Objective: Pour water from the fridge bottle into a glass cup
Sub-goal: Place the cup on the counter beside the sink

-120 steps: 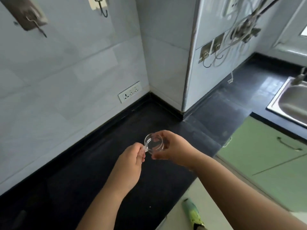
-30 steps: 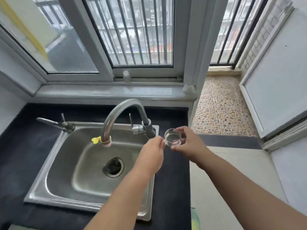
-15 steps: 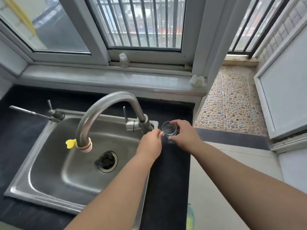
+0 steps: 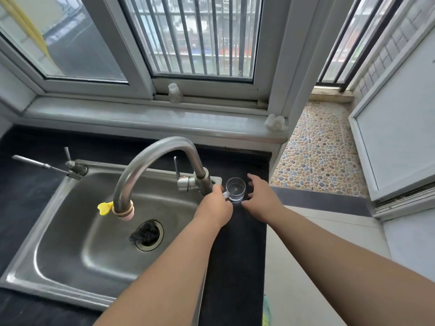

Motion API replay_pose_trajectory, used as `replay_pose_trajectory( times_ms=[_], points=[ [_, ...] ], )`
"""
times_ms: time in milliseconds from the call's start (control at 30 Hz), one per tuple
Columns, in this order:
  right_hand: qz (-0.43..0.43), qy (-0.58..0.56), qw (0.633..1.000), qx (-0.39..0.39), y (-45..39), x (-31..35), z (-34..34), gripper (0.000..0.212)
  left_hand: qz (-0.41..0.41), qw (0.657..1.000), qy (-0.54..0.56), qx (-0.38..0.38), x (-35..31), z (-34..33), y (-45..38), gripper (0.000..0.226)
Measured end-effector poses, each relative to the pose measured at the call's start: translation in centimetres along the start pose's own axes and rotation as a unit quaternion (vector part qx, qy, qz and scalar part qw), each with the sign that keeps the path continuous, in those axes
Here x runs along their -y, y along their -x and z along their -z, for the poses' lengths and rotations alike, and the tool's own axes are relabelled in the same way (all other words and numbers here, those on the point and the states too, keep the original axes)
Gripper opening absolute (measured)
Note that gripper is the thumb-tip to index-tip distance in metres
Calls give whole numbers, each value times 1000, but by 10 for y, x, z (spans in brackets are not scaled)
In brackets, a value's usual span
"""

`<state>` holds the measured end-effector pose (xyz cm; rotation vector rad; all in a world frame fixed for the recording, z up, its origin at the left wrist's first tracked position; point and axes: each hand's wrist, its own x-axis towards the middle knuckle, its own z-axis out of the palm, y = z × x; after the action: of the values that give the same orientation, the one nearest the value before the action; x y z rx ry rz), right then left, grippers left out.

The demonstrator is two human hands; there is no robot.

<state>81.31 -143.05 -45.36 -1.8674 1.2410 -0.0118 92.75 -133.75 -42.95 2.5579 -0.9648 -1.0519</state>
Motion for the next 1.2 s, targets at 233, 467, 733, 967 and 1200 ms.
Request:
replay_pose_trajectory(
  times_ms=[233, 467, 733, 967, 1200],
  points=[
    [8, 46, 999, -24, 66, 26, 31, 75, -9, 998, -45, 43, 6, 24, 48, 50],
    [120, 76, 989, -30, 161, 72, 79, 53, -36, 997, -36, -64, 32, 62, 173, 38],
    [353, 175, 915, 81, 229, 157, 71, 60, 111, 951, 45, -285, 78, 97, 338, 46],
    [554, 258, 775, 162, 342, 225, -16, 54, 327, 867, 26, -376, 148, 69, 512, 55],
    [695, 313, 598, 247, 499, 273, -141, 57, 531, 746, 79, -393, 238, -6, 680, 57]
  ],
)
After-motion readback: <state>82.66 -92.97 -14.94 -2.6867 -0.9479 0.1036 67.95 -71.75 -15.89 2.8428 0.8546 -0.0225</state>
